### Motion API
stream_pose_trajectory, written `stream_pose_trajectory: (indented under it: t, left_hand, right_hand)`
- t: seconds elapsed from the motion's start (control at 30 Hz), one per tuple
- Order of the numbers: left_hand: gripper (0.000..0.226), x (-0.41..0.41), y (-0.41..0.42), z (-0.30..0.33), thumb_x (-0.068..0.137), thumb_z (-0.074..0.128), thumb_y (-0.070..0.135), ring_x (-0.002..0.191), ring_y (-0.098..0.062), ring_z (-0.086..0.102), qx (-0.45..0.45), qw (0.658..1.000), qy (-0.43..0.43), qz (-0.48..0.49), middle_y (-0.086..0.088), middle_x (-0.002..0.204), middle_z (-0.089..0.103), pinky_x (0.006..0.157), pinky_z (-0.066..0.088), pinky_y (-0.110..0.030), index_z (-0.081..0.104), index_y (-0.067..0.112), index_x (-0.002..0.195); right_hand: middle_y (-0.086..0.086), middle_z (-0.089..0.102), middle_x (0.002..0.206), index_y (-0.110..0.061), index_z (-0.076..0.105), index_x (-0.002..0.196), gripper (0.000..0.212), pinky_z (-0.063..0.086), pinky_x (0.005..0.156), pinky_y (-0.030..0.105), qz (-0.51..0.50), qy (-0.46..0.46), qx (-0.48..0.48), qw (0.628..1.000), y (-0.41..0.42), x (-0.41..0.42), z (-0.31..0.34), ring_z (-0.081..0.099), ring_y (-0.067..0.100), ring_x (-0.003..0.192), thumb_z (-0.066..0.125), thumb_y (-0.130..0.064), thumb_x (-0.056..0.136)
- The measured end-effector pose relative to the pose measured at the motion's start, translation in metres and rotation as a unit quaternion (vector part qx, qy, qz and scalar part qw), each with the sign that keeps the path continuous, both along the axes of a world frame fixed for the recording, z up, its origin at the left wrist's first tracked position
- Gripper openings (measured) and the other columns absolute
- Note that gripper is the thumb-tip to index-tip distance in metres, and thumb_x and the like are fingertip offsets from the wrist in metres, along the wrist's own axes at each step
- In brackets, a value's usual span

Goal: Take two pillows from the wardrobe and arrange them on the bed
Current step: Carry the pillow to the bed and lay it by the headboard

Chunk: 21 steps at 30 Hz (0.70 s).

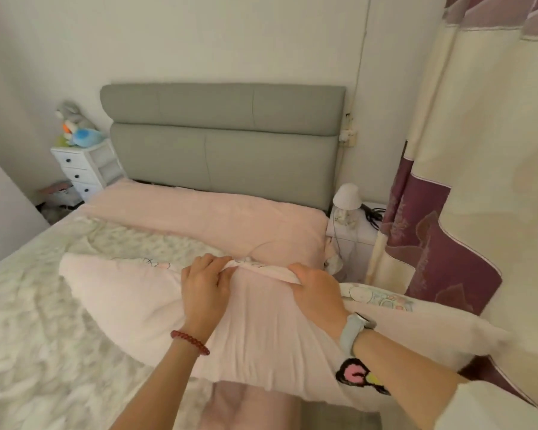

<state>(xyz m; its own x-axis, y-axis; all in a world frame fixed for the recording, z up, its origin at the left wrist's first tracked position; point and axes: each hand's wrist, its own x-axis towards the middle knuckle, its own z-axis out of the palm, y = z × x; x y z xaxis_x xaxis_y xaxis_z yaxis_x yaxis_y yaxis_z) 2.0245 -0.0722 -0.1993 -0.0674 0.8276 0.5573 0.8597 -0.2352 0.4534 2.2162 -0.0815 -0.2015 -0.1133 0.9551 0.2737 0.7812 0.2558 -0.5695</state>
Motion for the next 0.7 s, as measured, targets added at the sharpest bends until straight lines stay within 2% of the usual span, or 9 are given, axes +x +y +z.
stream_pose_trajectory:
  t: [0.1, 0.17, 0.27, 0.4, 0.53, 0.63, 0.7]
  left_hand:
    - [0.012, 0.014, 0.051, -0.008, 0.079, 0.059, 0.014, 0.075, -0.032, 0.058, -0.02, 1.0, -0.019, 0.015, -0.008, 0.073, 0.063, 0.071, 0.032, -0.037, 0.069, 0.009, 0.084]
    - [0.007, 0.024, 0.092, -0.011, 0.08, 0.064, 0.008, 0.074, -0.032, 0.058, -0.025, 0.999, -0.023, 0.017, -0.009, 0.073, 0.063, 0.07, 0.033, -0.037, 0.069, 0.009, 0.084]
    - [0.015, 0.039, 0.165, -0.018, 0.08, 0.057, 0.014, 0.072, -0.032, 0.058, -0.025, 1.0, -0.009, 0.013, -0.011, 0.071, 0.063, 0.069, 0.038, -0.04, 0.07, 0.008, 0.084]
    - [0.011, 0.052, 0.284, -0.034, 0.081, 0.063, 0.006, 0.08, -0.032, 0.056, -0.041, 0.999, 0.0, 0.021, -0.012, 0.077, 0.065, 0.073, 0.033, -0.037, 0.071, 0.009, 0.088]
    - [0.011, 0.048, 0.406, -0.026, 0.081, 0.064, 0.007, 0.081, -0.033, 0.057, -0.043, 0.998, 0.007, 0.038, -0.013, 0.078, 0.065, 0.073, 0.034, -0.04, 0.071, 0.01, 0.089]
    - [0.011, 0.039, 0.48, -0.005, 0.08, 0.064, 0.007, 0.082, -0.033, 0.057, -0.007, 0.998, 0.006, 0.062, -0.012, 0.08, 0.066, 0.076, 0.035, -0.042, 0.07, 0.011, 0.088]
    - [0.011, 0.032, 0.518, 0.009, 0.08, 0.061, 0.008, 0.082, -0.033, 0.056, 0.023, 0.997, -0.008, 0.077, -0.011, 0.08, 0.065, 0.079, 0.033, -0.039, 0.07, 0.011, 0.087]
  right_hand:
    - [0.008, 0.069, 0.097, -0.019, 0.058, 0.101, 0.017, 0.03, 0.061, 0.031, 0.018, -0.017, -0.005, 1.0, 0.059, 0.014, -0.007, 0.06, 0.034, 0.089, 0.051, -0.019, 0.086]
    - [0.008, 0.069, 0.097, -0.019, 0.059, 0.1, 0.016, 0.035, 0.063, 0.032, 0.022, -0.014, -0.009, 1.0, 0.102, 0.024, -0.011, 0.06, 0.034, 0.089, 0.051, -0.018, 0.086]
    - [0.009, 0.07, 0.095, -0.018, 0.059, 0.101, 0.016, 0.038, 0.066, 0.033, 0.022, 0.003, -0.022, 1.0, 0.176, 0.04, -0.02, 0.06, 0.032, 0.087, 0.051, -0.018, 0.088]
    - [0.014, 0.069, 0.091, -0.016, 0.06, 0.096, 0.013, 0.045, 0.069, 0.041, 0.023, 0.0, -0.042, 0.999, 0.293, 0.053, -0.032, 0.059, 0.036, 0.085, 0.05, -0.02, 0.088]
    - [0.014, 0.068, 0.101, -0.017, 0.06, 0.1, 0.016, 0.042, 0.072, 0.039, 0.016, -0.039, -0.043, 0.998, 0.418, 0.048, -0.02, 0.059, 0.037, 0.094, 0.05, -0.019, 0.088]
    - [0.011, 0.067, 0.106, -0.018, 0.059, 0.103, 0.023, 0.042, 0.073, 0.039, 0.019, -0.039, -0.013, 0.999, 0.494, 0.036, 0.002, 0.058, 0.037, 0.096, 0.05, -0.013, 0.084]
    - [0.011, 0.068, 0.103, -0.013, 0.061, 0.103, 0.027, 0.044, 0.07, 0.039, 0.017, -0.024, 0.046, 0.998, 0.529, 0.026, 0.018, 0.059, 0.036, 0.092, 0.051, -0.006, 0.079]
